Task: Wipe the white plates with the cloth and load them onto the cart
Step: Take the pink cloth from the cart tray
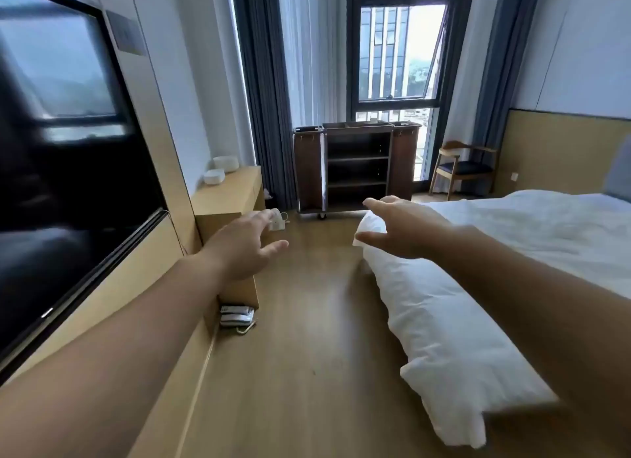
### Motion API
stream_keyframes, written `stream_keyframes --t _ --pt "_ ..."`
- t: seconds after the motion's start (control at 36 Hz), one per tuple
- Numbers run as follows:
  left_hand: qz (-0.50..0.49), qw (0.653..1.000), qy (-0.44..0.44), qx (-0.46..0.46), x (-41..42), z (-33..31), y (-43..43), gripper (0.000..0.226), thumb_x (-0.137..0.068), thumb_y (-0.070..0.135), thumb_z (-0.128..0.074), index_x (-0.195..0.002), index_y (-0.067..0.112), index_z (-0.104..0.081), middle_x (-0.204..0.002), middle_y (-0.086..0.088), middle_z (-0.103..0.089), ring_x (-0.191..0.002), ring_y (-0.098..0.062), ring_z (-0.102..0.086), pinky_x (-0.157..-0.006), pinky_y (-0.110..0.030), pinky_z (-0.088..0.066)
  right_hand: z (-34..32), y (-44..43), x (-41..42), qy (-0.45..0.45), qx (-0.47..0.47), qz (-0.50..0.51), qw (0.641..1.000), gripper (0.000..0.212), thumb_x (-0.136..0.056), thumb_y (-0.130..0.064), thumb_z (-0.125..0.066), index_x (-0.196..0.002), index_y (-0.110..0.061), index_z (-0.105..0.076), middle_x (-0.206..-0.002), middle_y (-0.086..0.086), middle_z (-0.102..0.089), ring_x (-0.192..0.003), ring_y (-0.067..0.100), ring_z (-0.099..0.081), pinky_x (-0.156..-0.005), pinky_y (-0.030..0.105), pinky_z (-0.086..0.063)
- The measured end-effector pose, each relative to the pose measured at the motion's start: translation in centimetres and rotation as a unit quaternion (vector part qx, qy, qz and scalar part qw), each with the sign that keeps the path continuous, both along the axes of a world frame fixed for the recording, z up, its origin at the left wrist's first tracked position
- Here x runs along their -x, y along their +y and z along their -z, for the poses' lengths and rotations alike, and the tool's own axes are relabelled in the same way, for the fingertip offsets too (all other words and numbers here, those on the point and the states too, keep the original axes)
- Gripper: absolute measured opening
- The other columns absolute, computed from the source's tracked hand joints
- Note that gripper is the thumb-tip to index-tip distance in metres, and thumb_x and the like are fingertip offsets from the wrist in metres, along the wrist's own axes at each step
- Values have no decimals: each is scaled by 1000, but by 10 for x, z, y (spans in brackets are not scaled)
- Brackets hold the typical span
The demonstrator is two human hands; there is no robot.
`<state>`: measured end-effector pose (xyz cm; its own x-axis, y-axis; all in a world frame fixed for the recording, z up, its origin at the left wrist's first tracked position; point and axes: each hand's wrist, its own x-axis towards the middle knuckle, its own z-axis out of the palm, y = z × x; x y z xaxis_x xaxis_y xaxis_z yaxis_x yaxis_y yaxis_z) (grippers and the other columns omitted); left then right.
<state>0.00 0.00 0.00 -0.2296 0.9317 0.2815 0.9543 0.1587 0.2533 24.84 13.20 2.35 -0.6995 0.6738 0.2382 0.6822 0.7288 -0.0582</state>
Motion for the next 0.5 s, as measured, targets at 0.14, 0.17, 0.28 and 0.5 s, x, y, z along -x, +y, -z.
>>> stream_keyframes --t 0.14,0.17,0.28,0.5 --pt "10 1000 -3 19 18 11 43 68 -94 46 -56 -150 18 -31 -154 -2 -36 -140 -18 -35 -110 -34 -32 17 42 22 -6 25 28 999 70 -87 -63 -51 -142 -21 -38 -141 5 -48 -119 27 -54 -92 41 -50" --pt "11 1000 -5 23 21 13 54 68 -94 46 -56 -151 18 -31 -155 -2 -35 -141 -18 -34 -111 -34 -31 22 53 27 -1 30 31 999 70 -87 -63 -51 -142 -21 -38 -142 5 -48 -121 27 -54 -92 41 -50" --pt "10 999 -4 35 35 26 96 71 -94 48 -56 -152 19 -28 -158 -1 -29 -144 -16 -29 -114 -35 -28 38 97 40 13 34 25 999 76 -87 -63 -52 -148 -22 -32 -149 2 -41 -127 23 -49 -93 36 -46" --pt "6 999 -3 47 48 45 216 71 -94 49 -55 -152 20 -26 -159 0 -28 -144 -16 -29 -112 -33 -29 59 215 61 6 41 8 999 74 -89 -60 -52 -149 -22 -29 -148 5 -41 -117 23 -55 -90 36 -50"
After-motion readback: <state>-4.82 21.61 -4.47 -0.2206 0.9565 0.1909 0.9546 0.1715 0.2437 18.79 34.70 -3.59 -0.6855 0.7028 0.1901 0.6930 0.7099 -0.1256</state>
